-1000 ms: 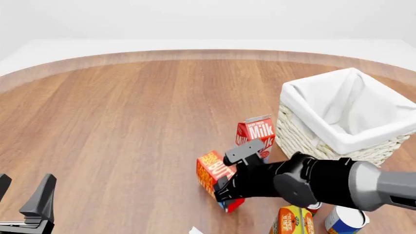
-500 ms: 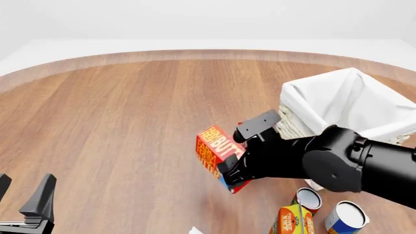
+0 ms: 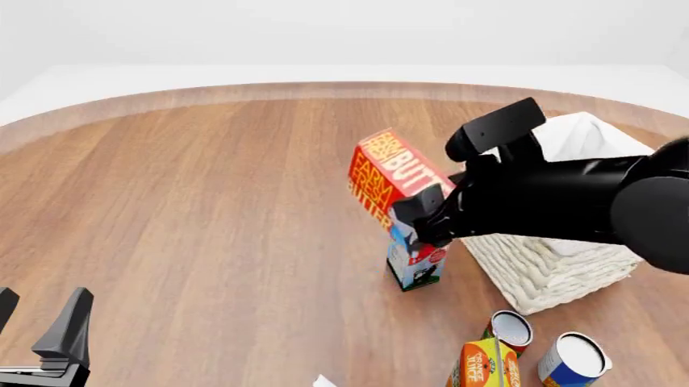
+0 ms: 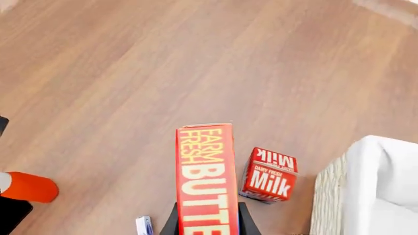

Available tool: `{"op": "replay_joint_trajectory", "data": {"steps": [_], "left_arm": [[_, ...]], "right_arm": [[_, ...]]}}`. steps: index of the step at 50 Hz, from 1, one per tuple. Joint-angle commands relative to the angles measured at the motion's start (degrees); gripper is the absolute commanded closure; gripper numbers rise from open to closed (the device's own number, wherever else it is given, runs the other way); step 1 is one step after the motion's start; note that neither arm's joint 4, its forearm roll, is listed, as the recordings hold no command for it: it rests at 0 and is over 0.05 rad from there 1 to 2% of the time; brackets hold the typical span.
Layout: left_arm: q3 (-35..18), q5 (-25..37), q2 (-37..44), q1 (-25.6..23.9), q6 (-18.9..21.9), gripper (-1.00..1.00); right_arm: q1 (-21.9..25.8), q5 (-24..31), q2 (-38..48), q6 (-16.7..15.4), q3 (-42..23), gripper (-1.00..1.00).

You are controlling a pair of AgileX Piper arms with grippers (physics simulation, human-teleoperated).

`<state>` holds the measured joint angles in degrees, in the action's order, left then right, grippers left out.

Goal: Pick up the cream cheese box and the butter, and put them in the basket.

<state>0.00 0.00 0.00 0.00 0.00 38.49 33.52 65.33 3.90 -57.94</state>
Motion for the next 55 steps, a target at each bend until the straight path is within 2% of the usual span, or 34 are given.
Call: {"op": "replay_joint_trajectory", "data": {"steps": [1,16,17,22,33,55], "left_arm": [[0.0,0.0,0.0,0.0,0.0,-1.0],[0.0,0.0,0.0,0.0,0.0,-1.0],[0.0,0.0,0.0,0.0,0.0,-1.0],[0.0,0.0,0.0,0.0,0.0,-1.0],[0.0,0.0,0.0,0.0,0.0,-1.0],[0.0,0.0,0.0,0.0,0.0,-1.0]], "right_arm": [[-6.17,2.12,-3.29,0.94,-4.39,1.0],[-12.6,3.02,-4.9,2.67,-7.65,1.0],[-13.58,2.97,-5.08,3.66,-8.03,1.0],[-17.81,2.14,-5.21,4.75,-8.76,1.0],[-23.83,0.91,-5.27,9.56,-8.89,1.0],[-31.25,-3.61,-2.28,14.48,-6.7,1.0]]}}
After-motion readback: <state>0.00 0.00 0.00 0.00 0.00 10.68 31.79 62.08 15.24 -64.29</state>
